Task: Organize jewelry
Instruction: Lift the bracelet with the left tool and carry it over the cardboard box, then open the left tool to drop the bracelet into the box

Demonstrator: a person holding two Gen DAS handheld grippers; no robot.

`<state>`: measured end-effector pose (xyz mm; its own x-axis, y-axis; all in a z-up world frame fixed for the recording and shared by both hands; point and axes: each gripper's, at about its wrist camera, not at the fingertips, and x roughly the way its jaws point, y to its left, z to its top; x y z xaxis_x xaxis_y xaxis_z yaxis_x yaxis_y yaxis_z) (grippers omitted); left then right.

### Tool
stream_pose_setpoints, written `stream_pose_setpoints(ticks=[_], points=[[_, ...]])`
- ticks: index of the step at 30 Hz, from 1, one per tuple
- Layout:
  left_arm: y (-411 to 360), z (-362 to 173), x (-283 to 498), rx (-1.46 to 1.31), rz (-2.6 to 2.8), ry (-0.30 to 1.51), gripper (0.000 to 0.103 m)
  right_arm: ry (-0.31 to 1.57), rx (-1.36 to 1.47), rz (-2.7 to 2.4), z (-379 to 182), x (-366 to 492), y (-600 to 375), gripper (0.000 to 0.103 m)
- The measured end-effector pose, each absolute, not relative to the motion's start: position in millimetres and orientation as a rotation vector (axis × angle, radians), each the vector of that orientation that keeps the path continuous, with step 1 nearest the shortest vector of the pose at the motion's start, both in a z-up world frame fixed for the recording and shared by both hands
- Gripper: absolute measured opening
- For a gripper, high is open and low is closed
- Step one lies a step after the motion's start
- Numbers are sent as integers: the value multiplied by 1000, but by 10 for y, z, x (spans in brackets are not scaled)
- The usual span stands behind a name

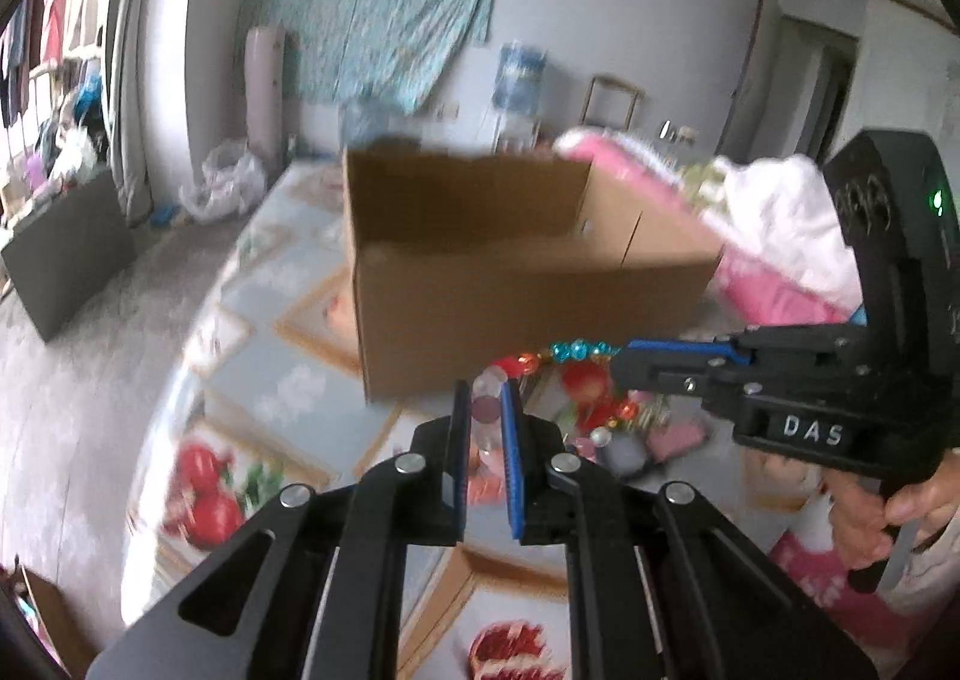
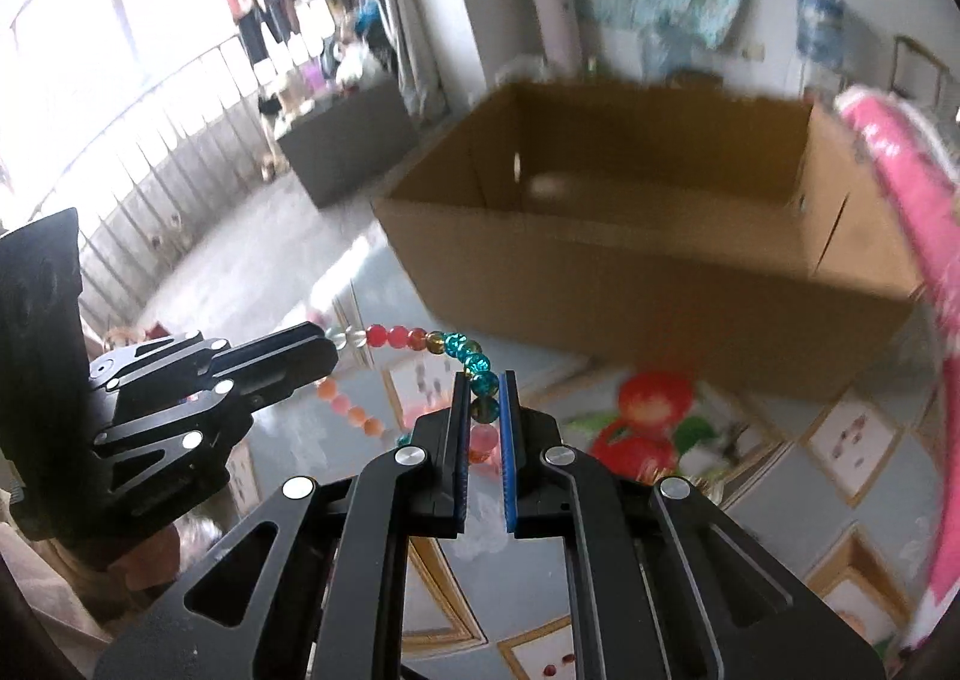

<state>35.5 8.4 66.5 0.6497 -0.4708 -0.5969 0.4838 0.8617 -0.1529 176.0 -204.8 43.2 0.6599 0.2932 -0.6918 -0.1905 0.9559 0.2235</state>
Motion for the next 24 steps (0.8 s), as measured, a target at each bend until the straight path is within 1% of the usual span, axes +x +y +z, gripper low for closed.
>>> stream_pose_setpoints(ticks=[4,6,7,9,12,14,17,19,24], points=[[-24,1123,558,25,-583,570,9,685,82,255,937,1950,-2229,7],[-121,1314,781,35,-594,544,9,656,73,255,1052,2141,-2319,7],[-167,1374,923,40,-595,540,9,654,77,257,1123,2319,-2393,7],[-300,1407,1314,50,-594,589,9,685,104,274,1108,2630,-2514,7],[-513,1280,1942,93,-545,714,9,802,177,313,911,3237,-2716,7],[-643,1153,2296,136,-500,789,9,910,241,331,655,3621,-2812,7],[-809,945,2674,194,-470,897,9,1042,303,326,340,4059,-2902,7],[-913,809,2814,237,-446,947,10,1114,344,331,138,4260,-2938,7],[-986,538,3053,286,-374,1020,10,1225,432,346,-118,4509,-2994,8]])
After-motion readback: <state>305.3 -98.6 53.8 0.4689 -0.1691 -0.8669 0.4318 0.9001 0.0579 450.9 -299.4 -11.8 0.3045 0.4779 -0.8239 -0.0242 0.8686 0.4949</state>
